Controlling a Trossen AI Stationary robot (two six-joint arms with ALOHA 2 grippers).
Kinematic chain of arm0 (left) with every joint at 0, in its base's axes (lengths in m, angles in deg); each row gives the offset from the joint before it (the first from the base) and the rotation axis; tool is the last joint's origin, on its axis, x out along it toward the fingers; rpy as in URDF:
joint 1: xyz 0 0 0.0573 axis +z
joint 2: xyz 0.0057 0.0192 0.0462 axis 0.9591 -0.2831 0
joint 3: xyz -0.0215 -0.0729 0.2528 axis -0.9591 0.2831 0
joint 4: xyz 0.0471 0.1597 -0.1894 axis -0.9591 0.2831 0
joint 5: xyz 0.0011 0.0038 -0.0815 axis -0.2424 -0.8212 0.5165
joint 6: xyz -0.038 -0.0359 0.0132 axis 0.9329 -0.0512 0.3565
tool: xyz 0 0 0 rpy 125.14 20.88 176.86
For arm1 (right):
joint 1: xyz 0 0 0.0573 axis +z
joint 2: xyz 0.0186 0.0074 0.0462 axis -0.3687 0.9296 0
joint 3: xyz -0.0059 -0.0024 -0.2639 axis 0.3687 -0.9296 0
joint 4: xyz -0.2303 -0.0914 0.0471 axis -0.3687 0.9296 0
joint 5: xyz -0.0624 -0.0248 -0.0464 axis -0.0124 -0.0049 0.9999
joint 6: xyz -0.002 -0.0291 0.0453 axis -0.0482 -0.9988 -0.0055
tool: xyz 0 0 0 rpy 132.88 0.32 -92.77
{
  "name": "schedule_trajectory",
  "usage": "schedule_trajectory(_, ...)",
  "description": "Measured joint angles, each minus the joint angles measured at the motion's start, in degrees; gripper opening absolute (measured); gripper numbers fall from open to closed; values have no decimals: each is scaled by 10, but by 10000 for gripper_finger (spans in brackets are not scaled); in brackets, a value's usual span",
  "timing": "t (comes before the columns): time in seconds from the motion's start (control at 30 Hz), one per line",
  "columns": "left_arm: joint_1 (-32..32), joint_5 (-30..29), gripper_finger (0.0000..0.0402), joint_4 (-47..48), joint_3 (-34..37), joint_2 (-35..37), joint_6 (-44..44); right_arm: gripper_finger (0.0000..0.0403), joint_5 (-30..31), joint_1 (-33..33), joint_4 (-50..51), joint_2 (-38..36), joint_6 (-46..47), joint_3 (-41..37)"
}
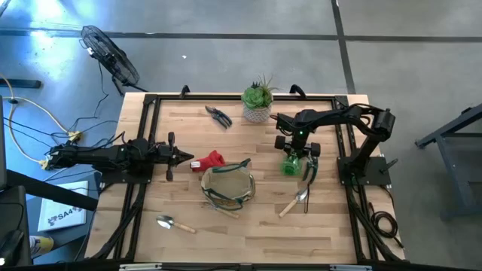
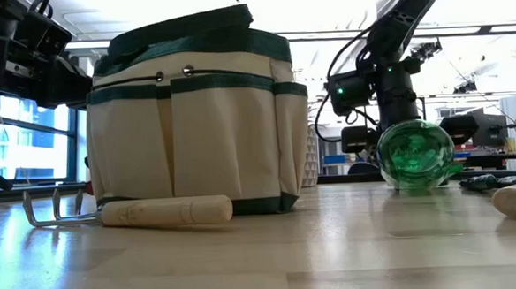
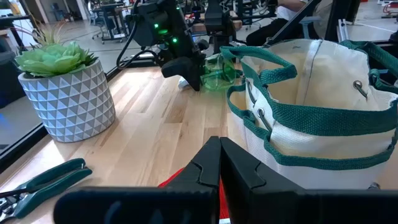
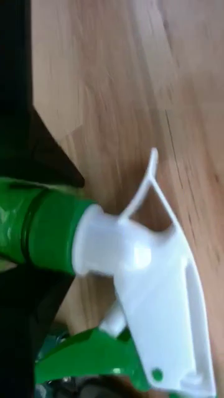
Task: Pick & Place Garden tools in Gardening bag
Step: Put the green spray bottle into the white gardening bag
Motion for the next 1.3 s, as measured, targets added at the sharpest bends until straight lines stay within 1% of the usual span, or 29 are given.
schedule_trajectory(0.03, 0, 0, 1, 0, 0, 0, 0, 141, 1, 1, 0, 0, -6, 0)
schedule_trajectory(0.07, 0, 0, 1, 0, 0, 0, 0, 137, 2, 2, 0, 0, -12, 0)
schedule_trajectory(0.33, 0, 0, 1, 1, 0, 0, 6, 138, 5, 10, 2, 1, -35, 0)
schedule_trajectory(0.53, 0, 1, 1, 6, -1, 0, 14, 138, -5, 14, 0, -4, -61, 0)
schedule_trajectory(0.7, 0, 6, 1, 7, -1, 0, 15, 138, 8, 28, 2, -27, -82, 2)
schedule_trajectory(0.87, 0, 25, 1, 5, -1, 0, 15, 138, 32, 50, -7, -82, -97, 10)
schedule_trajectory(1.03, 0, 25, 1, 4, -1, 0, 15, 138, 42, 90, -62, -145, -107, 11)
schedule_trajectory(1.17, 0, 25, 1, 3, -1, 0, 28, 138, 73, 135, -141, -196, -132, 11)
schedule_trajectory(1.3, 0, 25, 1, 1, 0, 0, 33, 138, 79, 188, -266, -239, -238, 12)
